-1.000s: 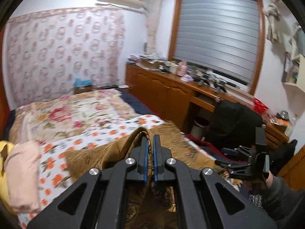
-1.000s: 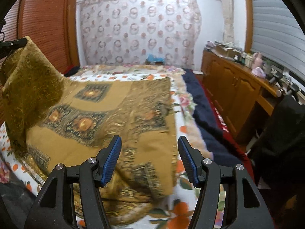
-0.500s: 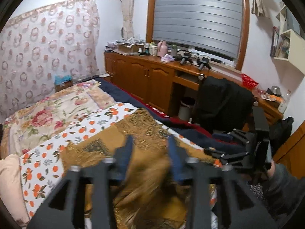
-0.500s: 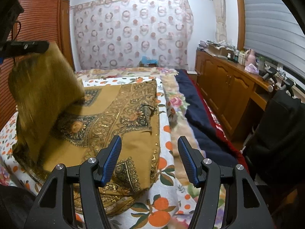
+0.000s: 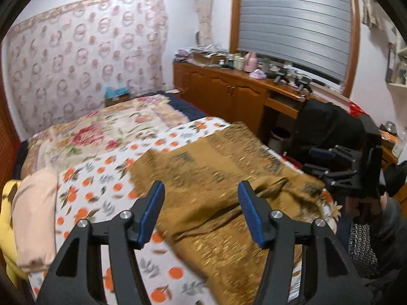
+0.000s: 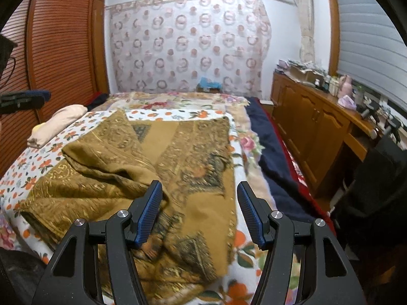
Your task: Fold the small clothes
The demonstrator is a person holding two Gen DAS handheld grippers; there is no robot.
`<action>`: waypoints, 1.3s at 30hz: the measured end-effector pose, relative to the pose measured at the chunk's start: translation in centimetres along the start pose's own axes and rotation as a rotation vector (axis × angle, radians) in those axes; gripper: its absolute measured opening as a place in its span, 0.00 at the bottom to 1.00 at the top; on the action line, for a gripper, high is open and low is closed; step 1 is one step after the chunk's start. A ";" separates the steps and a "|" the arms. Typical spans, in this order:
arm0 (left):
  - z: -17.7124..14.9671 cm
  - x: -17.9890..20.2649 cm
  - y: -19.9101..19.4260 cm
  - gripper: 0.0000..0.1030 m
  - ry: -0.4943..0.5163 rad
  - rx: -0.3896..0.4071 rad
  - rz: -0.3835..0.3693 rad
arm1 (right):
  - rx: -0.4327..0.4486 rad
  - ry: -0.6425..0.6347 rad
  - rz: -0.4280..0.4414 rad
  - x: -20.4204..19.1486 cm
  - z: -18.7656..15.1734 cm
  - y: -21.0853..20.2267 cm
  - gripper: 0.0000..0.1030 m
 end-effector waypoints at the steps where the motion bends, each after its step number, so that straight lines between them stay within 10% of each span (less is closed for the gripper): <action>1: -0.4 -0.7 -0.2 0.57 -0.014 0.000 0.013 | 0.001 -0.008 0.005 -0.5 0.3 0.1 0.61; 20: -5.3 -7.4 -1.4 0.57 -0.131 0.020 0.173 | 0.024 -0.253 0.235 -10.6 8.7 5.1 0.61; 39: -8.3 -9.0 -0.8 0.57 -0.178 0.002 0.195 | -0.157 -0.401 0.406 -17.7 7.8 11.1 0.61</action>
Point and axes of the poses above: each gripper's, at about its wrist camera, not at the fingertips, and y roughly the way its jaws point, x to its right, z to its top, the point moved 1 cm from there along y, roughly the way its jaws point, and after that the axes turned 12 degrees about -y, right-handed, at the moved point
